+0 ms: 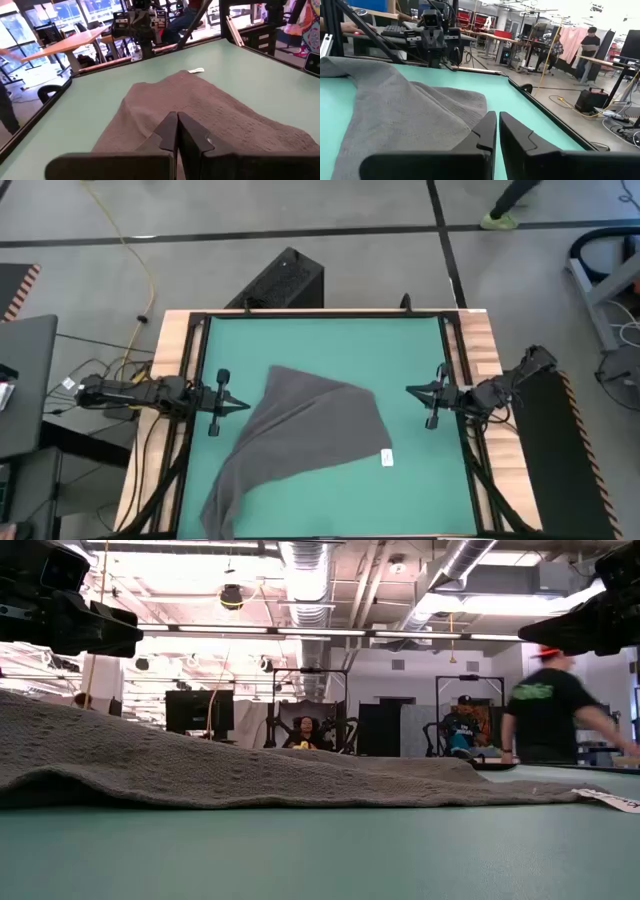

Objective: Roll towel

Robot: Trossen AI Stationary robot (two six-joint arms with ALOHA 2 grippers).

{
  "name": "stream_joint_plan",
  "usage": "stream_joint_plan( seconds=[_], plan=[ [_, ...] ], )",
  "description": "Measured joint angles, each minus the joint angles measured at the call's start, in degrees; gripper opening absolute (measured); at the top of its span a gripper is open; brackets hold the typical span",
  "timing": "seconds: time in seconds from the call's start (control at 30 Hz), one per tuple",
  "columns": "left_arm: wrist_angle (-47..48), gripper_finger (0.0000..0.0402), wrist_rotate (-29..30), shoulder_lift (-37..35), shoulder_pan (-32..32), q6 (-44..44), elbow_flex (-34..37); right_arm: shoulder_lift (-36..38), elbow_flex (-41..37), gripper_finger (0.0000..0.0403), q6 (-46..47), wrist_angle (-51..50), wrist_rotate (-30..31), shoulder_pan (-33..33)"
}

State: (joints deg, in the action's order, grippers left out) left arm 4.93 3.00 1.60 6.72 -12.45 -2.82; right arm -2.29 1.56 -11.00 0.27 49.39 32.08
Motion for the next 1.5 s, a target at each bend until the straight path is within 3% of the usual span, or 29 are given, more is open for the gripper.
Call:
stream_joint_plan(
  seconds=[1.13, 1.33, 1.5],
  plan=[
    [0.0, 0.0, 0.0, 0.0, 0.0, 0.0, 0.0, 0.0, 0.0, 0.0047, 0.0, 0.0, 0.0, 0.0],
    [0.0, 0.0, 0.0, 0.0, 0.0, 0.0, 0.0, 0.0, 0.0, 0.0047, -14.6, 0.2, 0.0, -0.4],
    [0.0, 0.0, 0.0, 0.0, 0.0, -0.5, 0.0, 0.0, 0.0, 0.0047, -12.6, 0.2, 0.0, -0.4]
  ],
)
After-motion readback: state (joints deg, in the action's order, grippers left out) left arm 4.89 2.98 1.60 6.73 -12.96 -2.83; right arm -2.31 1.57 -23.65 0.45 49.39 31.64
